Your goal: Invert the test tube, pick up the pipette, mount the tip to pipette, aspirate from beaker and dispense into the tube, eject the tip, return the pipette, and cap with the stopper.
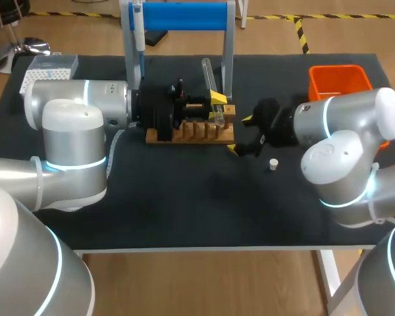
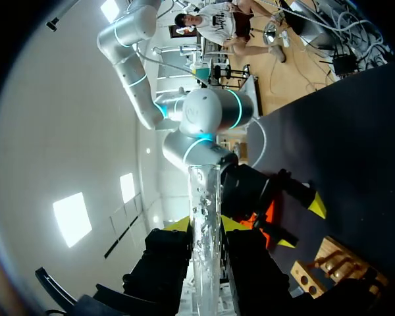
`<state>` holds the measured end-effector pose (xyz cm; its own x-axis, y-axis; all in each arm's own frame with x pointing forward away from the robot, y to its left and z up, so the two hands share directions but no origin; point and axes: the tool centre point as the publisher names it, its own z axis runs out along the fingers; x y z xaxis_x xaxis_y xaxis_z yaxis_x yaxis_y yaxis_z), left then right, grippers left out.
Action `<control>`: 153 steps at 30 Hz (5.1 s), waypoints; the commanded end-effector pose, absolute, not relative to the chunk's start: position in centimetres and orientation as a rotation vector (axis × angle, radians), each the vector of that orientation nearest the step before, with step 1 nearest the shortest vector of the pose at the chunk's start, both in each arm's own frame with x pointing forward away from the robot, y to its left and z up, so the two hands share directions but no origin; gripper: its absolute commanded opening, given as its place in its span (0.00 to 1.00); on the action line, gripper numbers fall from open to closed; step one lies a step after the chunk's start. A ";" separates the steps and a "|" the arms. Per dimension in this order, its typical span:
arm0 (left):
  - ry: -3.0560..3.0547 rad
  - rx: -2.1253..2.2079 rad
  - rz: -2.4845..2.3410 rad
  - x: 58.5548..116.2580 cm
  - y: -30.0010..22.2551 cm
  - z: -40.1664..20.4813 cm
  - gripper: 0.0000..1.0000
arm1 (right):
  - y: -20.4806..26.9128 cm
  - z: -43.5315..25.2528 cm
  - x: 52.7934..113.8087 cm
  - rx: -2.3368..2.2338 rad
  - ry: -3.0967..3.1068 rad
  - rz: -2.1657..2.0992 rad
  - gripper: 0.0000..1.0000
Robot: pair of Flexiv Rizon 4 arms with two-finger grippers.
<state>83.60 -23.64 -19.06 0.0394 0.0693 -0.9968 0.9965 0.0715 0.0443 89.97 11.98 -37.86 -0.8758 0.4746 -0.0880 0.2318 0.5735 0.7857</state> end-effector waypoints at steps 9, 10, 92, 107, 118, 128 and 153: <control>1.261 1.225 -1.090 83.6 -23.6 -19.0 0.00 | 11.9 -37.7 90.0 0.581 2.523 1.192 1.00; 1.261 1.225 -1.090 83.6 -23.6 -19.0 0.00 | 11.9 -37.7 90.0 0.581 2.523 1.192 1.00; 1.907 0.393 -1.995 89.3 -21.0 -12.9 0.00 | 11.9 -37.7 90.0 0.581 2.523 1.192 1.00; 1.907 0.393 -1.995 89.3 -21.0 -12.9 0.00 | 11.9 -37.7 90.0 0.581 2.523 1.192 1.00; 1.907 0.393 -1.995 89.3 -21.0 -12.9 0.00 | 11.9 -37.7 90.0 0.581 2.523 1.192 1.00; 1.922 0.400 -1.996 89.4 -21.1 -12.9 0.00 | 11.9 -37.7 90.0 0.581 2.523 1.192 1.00; 2.206 -0.069 -2.102 91.7 -22.2 -13.4 0.00 | 11.9 -37.7 90.0 0.581 2.523 1.192 1.00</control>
